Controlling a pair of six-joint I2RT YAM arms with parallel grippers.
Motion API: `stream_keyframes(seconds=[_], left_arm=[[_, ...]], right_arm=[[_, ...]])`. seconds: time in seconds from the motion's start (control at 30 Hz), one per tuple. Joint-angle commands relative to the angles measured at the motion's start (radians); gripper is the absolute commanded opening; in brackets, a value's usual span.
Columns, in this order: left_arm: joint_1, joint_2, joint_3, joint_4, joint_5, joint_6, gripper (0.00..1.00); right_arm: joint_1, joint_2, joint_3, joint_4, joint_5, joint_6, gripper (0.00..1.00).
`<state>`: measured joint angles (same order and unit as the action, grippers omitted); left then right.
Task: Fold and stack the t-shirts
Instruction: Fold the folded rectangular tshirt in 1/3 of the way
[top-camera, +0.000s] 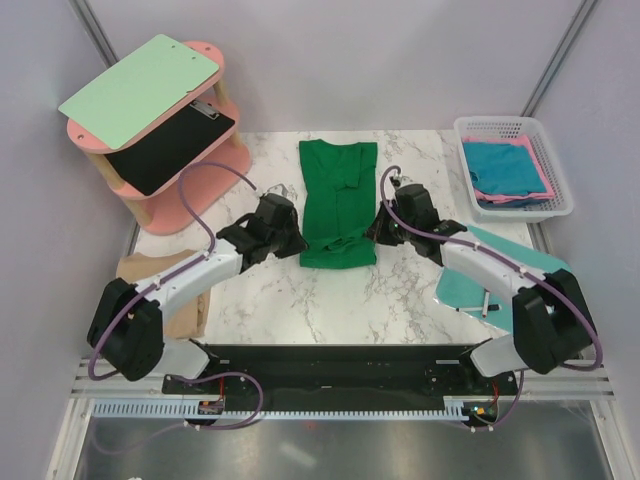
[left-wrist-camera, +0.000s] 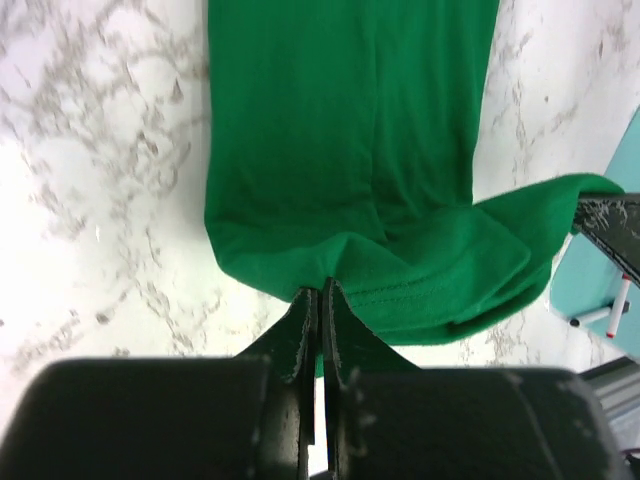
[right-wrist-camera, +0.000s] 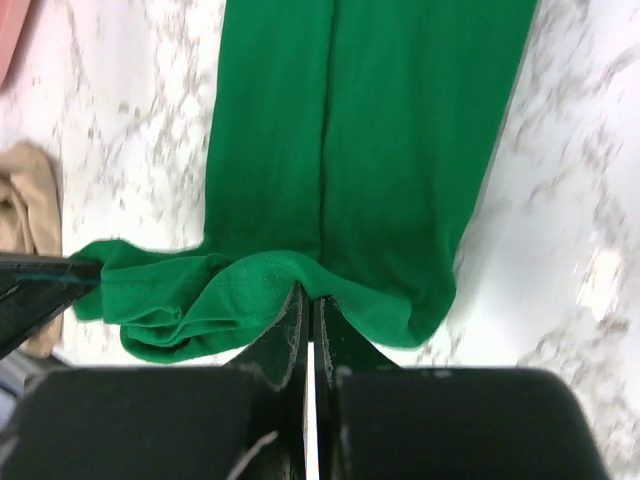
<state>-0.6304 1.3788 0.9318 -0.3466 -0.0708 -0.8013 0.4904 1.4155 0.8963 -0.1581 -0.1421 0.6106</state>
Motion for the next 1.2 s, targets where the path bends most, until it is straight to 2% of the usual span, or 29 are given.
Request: stream_keyframes(seconds=[0.0,0.23,0.5,0.53,0.57,0.6,0.63,0.67,0.7,0.73,0.83,1.0,1.17], left_arm=[[0.052,0.072,0.134,0.018,0.029,0.139,0.02],[0.135,0.299,0.292,0.049,0.132,0.191,0.02],[0.182,0.476,0.436,0.057,0.207,0.223,0.02],[0.189,0.486,0.450,0.060,0.212,0.226,0.09],[0.193,0.506,0.475,0.052,0.213,0.235,0.25],[0.207,0.508,0.484,0.047,0.218,0.238,0.51],[0.212,0.508,0.489,0.049,0.220,0.241,0.98],[0.213,0.491,0.487,0.049,0.203,0.247,1.00],[0.216,0.479,0.481,0.049,0.195,0.255,1.00],[0.216,0.458,0.463,0.050,0.189,0.261,1.00],[0.216,0.379,0.379,0.073,0.186,0.271,1.00],[0.216,0.286,0.216,0.138,0.244,0.234,1.00],[0.213,0.259,0.024,0.279,0.311,0.165,0.83]], right_arm=[[-0.039,0.117,0.119,0.084,0.061,-0.055,0.00],[-0.090,0.291,0.239,0.124,0.072,-0.071,0.00],[-0.121,0.442,0.366,0.146,0.095,-0.034,0.01],[-0.127,0.468,0.377,0.146,0.102,-0.029,0.02],[-0.127,0.480,0.397,0.147,0.110,-0.019,0.07],[-0.130,0.488,0.401,0.150,0.116,-0.005,0.12],[-0.131,0.490,0.403,0.150,0.136,0.000,0.17],[-0.130,0.481,0.383,0.201,0.154,0.005,0.41],[-0.130,0.462,0.354,0.239,0.160,0.006,0.51],[-0.131,0.407,0.284,0.312,0.180,0.021,0.74],[-0.131,0.298,0.181,0.367,0.214,0.025,0.98],[-0.133,0.228,0.124,0.260,0.156,0.011,0.98],[-0.133,0.195,-0.017,0.230,0.070,0.054,0.92]])
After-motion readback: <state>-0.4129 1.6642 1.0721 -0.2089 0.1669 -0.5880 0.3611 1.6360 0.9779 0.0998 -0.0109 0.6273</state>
